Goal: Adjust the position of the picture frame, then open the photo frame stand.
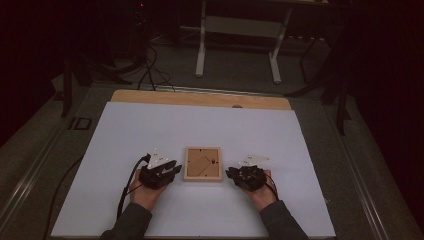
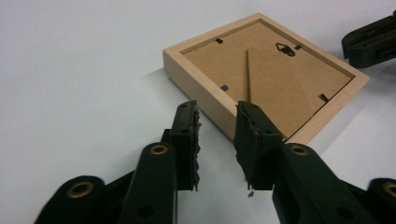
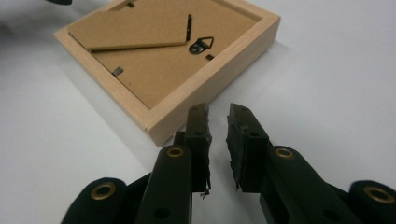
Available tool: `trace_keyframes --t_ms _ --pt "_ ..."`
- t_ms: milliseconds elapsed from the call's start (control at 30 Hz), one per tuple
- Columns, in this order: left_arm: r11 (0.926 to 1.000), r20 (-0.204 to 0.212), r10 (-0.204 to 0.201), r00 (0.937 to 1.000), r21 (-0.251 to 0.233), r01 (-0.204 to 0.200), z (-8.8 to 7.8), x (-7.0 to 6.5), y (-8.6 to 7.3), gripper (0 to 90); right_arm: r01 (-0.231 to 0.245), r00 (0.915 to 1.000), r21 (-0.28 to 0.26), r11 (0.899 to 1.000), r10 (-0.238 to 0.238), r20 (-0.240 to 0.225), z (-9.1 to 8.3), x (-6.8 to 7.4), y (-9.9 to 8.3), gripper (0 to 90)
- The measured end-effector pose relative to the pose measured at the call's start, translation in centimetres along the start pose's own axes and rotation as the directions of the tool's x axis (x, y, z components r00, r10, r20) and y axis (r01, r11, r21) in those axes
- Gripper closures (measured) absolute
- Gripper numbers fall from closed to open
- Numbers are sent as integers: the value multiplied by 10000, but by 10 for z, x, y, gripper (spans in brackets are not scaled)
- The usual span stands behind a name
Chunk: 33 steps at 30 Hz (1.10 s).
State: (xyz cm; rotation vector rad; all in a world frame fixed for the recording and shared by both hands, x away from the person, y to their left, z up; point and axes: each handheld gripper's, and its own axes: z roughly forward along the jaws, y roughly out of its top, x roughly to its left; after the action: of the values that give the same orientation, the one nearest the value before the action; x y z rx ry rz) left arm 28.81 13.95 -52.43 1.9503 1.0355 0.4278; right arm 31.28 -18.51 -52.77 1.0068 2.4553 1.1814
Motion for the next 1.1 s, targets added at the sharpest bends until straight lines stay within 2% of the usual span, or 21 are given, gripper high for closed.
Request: trace_keyframes --t_ms 133,200,367,500,633,833,1100 --pt "10000 120 -82 9999 -52 83 -1 2 0 660 -11 10000 -107 9999 12 20 -4 -1 0 753" --pt "9995 433 59 9990 -319 -45 -6 -3 3 635 -52 10000 -275 9996 53 28 -7 -2 0 731" --pt "9980 598 253 9979 -586 -218 -8 -10 9 620 -155 9999 -499 9986 153 -38 -10 -1 -2 713" --pt "9967 800 250 9965 -796 -186 -8 -13 14 616 -29 9999 -577 9983 21 -137 -9 3 -1 711" --pt "9974 890 410 9952 -634 -355 -5 -19 21 606 89 9993 -725 9973 -115 -357 -8 9 1 728" --pt "9966 970 606 9934 -622 -547 0 -25 30 573 420 9973 -916 9949 -473 -566 -4 19 3 892" --pt "9983 892 556 9945 -238 -537 10 -25 30 528 556 9961 -833 9950 -610 -637 5 26 5 896"
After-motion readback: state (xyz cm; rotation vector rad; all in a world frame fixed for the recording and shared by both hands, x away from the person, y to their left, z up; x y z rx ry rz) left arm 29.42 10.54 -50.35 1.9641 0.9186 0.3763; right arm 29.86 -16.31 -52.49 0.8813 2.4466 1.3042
